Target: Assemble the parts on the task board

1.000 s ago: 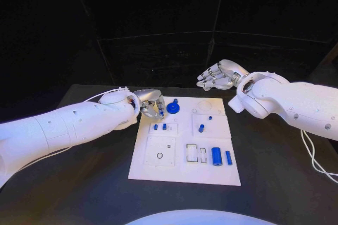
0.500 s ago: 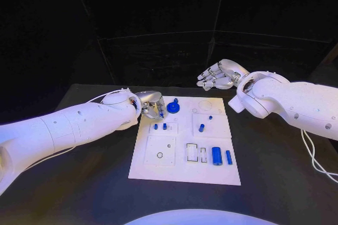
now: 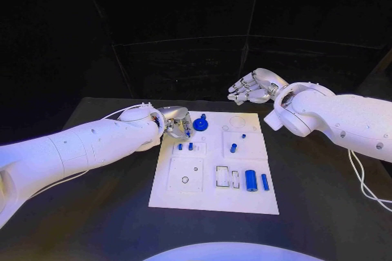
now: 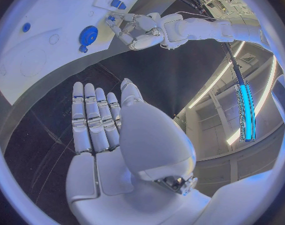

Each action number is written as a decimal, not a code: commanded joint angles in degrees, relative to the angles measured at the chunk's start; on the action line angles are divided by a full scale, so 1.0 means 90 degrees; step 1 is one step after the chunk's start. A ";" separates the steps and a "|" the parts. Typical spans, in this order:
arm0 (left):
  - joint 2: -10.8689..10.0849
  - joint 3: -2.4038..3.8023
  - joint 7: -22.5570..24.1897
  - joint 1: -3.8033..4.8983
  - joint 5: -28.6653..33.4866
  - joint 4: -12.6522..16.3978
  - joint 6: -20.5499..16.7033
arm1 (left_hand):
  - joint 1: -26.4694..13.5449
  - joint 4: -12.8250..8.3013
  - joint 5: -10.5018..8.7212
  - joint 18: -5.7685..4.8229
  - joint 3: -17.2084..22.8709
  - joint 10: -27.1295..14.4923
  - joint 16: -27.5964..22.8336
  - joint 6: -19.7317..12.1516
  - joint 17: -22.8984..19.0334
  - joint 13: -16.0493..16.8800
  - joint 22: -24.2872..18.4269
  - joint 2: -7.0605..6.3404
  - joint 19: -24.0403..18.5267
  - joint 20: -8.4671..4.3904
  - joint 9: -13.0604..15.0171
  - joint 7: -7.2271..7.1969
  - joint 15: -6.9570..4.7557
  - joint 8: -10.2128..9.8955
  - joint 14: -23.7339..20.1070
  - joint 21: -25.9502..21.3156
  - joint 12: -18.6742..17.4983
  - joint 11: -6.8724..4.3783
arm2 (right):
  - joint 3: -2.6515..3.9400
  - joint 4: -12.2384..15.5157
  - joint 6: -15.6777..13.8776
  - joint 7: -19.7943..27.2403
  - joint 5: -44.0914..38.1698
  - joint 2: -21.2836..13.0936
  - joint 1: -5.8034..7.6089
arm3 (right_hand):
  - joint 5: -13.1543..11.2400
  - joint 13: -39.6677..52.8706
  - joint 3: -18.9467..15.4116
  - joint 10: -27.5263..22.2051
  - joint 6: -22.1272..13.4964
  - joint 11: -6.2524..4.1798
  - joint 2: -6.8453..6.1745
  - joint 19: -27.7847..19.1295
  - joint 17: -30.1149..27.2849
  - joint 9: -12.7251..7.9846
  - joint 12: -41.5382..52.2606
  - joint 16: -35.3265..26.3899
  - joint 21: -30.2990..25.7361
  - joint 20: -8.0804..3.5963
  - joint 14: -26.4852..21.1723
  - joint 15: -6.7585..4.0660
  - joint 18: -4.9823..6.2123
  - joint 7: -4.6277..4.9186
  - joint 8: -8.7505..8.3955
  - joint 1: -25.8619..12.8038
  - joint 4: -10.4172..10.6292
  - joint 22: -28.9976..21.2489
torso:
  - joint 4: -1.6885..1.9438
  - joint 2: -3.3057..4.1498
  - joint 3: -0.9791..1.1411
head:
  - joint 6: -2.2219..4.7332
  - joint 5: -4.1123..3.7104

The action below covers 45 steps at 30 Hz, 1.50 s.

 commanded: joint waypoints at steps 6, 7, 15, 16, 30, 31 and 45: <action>0.0019 -0.0001 -0.0023 0.0003 0.0023 -0.0024 0.0228 | -0.0088 -0.0009 0.0036 -0.0046 0.0033 0.0039 -0.0026 0.0036 -0.0048 0.0005 -0.0016 -0.0035 0.0012 -0.0019 0.0002 0.0018 -0.0027 -0.0030 0.0077 -0.0010 -0.0049 0.0013 | 0.0004 0.0009 0.0022 0.0066 0.0009 0.0004 0.0014 | 0.0001 -0.0007 0.0011 -0.0034 -0.0031 -0.0011 0.0020 0.0020 -0.0007 0.0000 -0.0017 -0.0026 -0.0030 0.0009 -0.0026 0.0031 0.0053 0.0156 -0.0028 -0.0017 -0.0029 -0.0007 | 0.0002 -0.0001 -0.0001 | -0.0010 -0.0013; 0.0023 -0.0001 -0.0029 0.0003 0.0023 -0.0028 0.0254 | -0.0095 -0.0012 0.0036 -0.0045 0.0038 0.0034 -0.0028 0.0029 -0.0054 0.0004 -0.0018 -0.0040 0.0008 -0.0018 -0.0001 0.0020 -0.0025 -0.0038 0.0074 -0.0015 -0.0060 0.0015 | 0.0004 0.0009 0.0023 0.0066 0.0009 0.0005 0.0014 | 0.0001 -0.0007 0.0011 -0.0034 -0.0031 -0.0011 0.0020 0.0020 -0.0007 0.0000 -0.0017 -0.0026 -0.0030 0.0009 -0.0026 0.0031 0.0053 0.0156 -0.0028 -0.0017 -0.0029 -0.0007 | 0.0002 -0.0001 0.0000 | -0.0011 -0.0016; 0.0050 -0.0001 -0.0122 0.0003 0.0023 -0.0067 0.0414 | -0.0236 -0.0013 0.0038 -0.0040 0.0080 -0.0161 -0.0050 -0.0191 -0.0132 -0.0034 -0.0055 -0.0136 -0.0049 0.0025 -0.0067 0.0108 0.0049 -0.0218 0.0043 -0.0090 -0.0269 0.0107 | 0.0004 0.0008 0.0023 0.0059 0.0009 0.0004 0.0014 | 0.0002 -0.0008 0.0020 -0.0037 -0.0030 -0.0011 0.0027 0.0027 -0.0023 0.0001 -0.0014 -0.0025 -0.0045 0.0010 -0.0025 0.0031 0.0054 0.0156 -0.0028 -0.0019 -0.0035 -0.0018 | 0.0002 0.0000 -0.0002 | -0.0018 -0.0021; 0.0051 -0.0001 -0.0132 0.0003 0.0023 -0.0069 0.0419 | -0.0261 -0.0013 0.0037 -0.0040 0.0084 -0.0208 -0.0055 -0.0276 -0.0149 -0.0041 -0.0060 -0.0164 -0.0057 0.0038 -0.0093 0.0132 0.0068 -0.0277 0.0037 -0.0101 -0.0309 0.0130 | 0.0004 0.0008 0.0024 0.0058 0.0009 0.0004 0.0014 | 0.0002 -0.0008 0.0020 -0.0037 -0.0030 -0.0011 0.0027 0.0027 -0.0023 0.0001 -0.0014 -0.0025 -0.0045 0.0010 -0.0025 0.0031 0.0054 0.0156 -0.0028 -0.0019 -0.0035 -0.0018 | 0.0001 0.0000 -0.0002 | -0.0020 -0.0022; 0.0009 -0.0001 -0.0116 0.0003 0.0023 -0.0052 0.0125 | -0.0430 -0.0036 0.0034 0.0001 -0.0010 -0.0702 -0.0092 -0.0759 -0.0313 -0.0054 -0.0169 -0.0398 -0.0145 0.0158 -0.0202 0.0218 0.0178 -0.0628 -0.0016 -0.0274 -0.0603 0.0270 | 0.0004 0.0003 0.0028 0.0046 0.0009 -0.0015 0.0014 | 0.0002 -0.0008 0.0020 -0.0039 -0.0031 -0.0011 0.0025 0.0028 -0.0027 0.0001 -0.0014 -0.0025 -0.0050 0.0010 -0.0026 0.0031 0.0054 0.0156 -0.0029 -0.0021 -0.0037 -0.0020 | 0.0002 -0.0002 -0.0004 | -0.0018 -0.0046; 0.0004 0.0000 -0.0115 0.0003 0.0026 -0.0049 0.0115 | -0.0430 -0.0036 0.0034 0.0002 -0.0011 -0.0704 -0.0092 -0.0762 -0.0315 -0.0054 -0.0172 -0.0398 -0.0147 0.0158 -0.0202 0.0218 0.0178 -0.0630 -0.0016 -0.0277 -0.0603 0.0270 | 0.0004 0.0002 0.0032 0.0041 0.0009 -0.0017 0.0014 | 0.0001 -0.0008 0.0020 -0.0039 -0.0031 -0.0011 0.0024 0.0028 -0.0027 0.0001 -0.0014 -0.0025 -0.0050 0.0010 -0.0026 0.0031 0.0054 0.0156 -0.0029 -0.0022 -0.0038 -0.0021 | 0.0000 -0.0002 -0.0004 | -0.0017 -0.0047; -0.0441 0.0012 -0.0014 0.0019 0.1006 0.0113 -0.0425 | -0.0354 -0.0085 0.0039 0.0033 -0.0017 -0.0863 -0.0086 -0.0906 -0.0347 -0.0046 -0.0275 -0.0314 -0.0185 0.0183 -0.0189 0.0263 0.0202 -0.0674 -0.0011 -0.0415 -0.0626 0.0307 | 0.0001 -0.0127 0.0630 -0.0238 -0.1441 -0.0163 0.0012 | -0.0300 -0.0011 0.0180 0.0557 0.0512 -0.0405 -0.0046 0.1183 0.0216 0.0040 0.0131 0.0661 0.0632 -0.0525 0.1498 -0.0488 0.0091 -0.0162 0.0163 0.0346 -0.0444 0.0304 | 0.0010 -0.0014 -0.0004 | 0.0021 -0.0124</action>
